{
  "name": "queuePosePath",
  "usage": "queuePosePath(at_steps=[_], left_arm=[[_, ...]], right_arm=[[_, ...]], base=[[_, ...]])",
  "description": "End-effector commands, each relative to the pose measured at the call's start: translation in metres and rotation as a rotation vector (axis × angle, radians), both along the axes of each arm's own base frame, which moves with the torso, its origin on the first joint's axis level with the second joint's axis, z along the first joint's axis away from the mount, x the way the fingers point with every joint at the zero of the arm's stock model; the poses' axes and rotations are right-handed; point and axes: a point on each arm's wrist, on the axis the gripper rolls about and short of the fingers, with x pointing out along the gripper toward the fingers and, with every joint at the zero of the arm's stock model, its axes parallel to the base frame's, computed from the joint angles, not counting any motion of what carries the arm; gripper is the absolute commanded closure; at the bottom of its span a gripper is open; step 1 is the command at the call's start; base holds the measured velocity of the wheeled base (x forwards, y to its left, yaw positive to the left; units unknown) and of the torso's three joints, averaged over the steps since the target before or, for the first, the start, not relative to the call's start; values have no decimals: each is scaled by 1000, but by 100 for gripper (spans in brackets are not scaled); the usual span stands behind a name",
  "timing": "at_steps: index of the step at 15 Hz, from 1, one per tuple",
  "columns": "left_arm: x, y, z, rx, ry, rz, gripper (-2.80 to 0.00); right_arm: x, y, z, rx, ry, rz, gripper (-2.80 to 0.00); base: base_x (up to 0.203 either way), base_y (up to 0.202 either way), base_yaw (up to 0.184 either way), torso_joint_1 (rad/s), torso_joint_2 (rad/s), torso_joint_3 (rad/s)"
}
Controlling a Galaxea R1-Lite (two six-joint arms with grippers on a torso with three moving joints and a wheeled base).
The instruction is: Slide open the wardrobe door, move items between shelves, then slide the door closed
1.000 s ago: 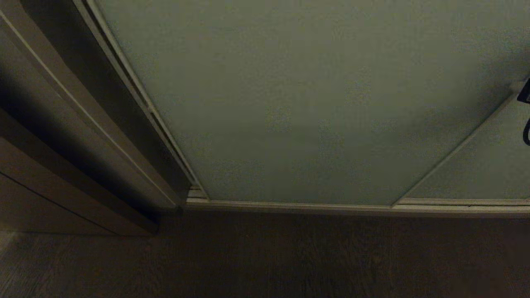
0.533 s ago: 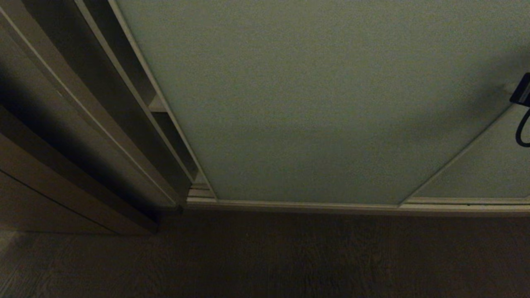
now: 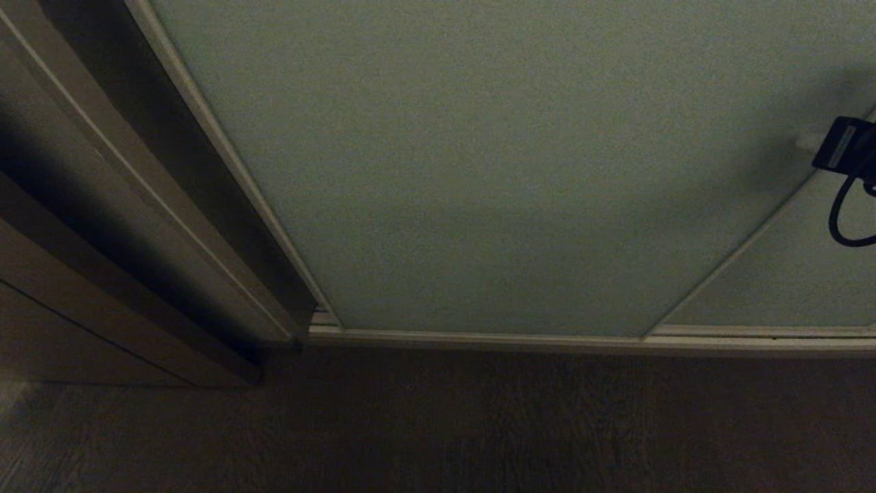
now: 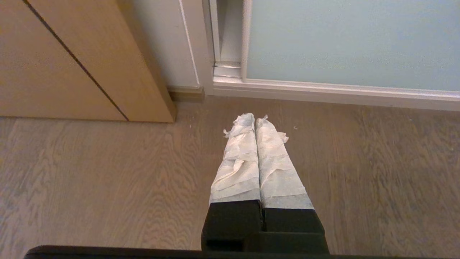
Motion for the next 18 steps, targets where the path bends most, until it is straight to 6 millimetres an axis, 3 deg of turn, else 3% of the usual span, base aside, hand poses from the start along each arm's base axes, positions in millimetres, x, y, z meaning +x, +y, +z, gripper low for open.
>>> queuePosePath(at_steps=[1, 4, 7, 9, 12, 18], left_arm=[[0, 0, 0, -1, 2, 0, 0], [0, 0, 0, -1, 2, 0, 0], [0, 0, 0, -1, 2, 0, 0], [0, 0, 0, -1, 2, 0, 0], [0, 0, 0, -1, 2, 0, 0], [0, 0, 0, -1, 2, 0, 0]], right_arm=[[-24, 8, 6, -3, -18, 9, 0], [-59, 12, 4, -25, -3, 0, 0], [-88, -4, -1, -28, 72, -98, 0], [-93, -22, -2, -24, 81, -177, 0], [-70, -37, -12, -7, 123, -193, 0], [7, -76, -45, -11, 85, -208, 0]], base=[[0, 0, 0, 0, 0, 0], [0, 0, 0, 0, 0, 0], [0, 0, 0, 0, 0, 0], [0, 0, 0, 0, 0, 0], [0, 0, 0, 0, 0, 0], [0, 0, 0, 0, 0, 0]])
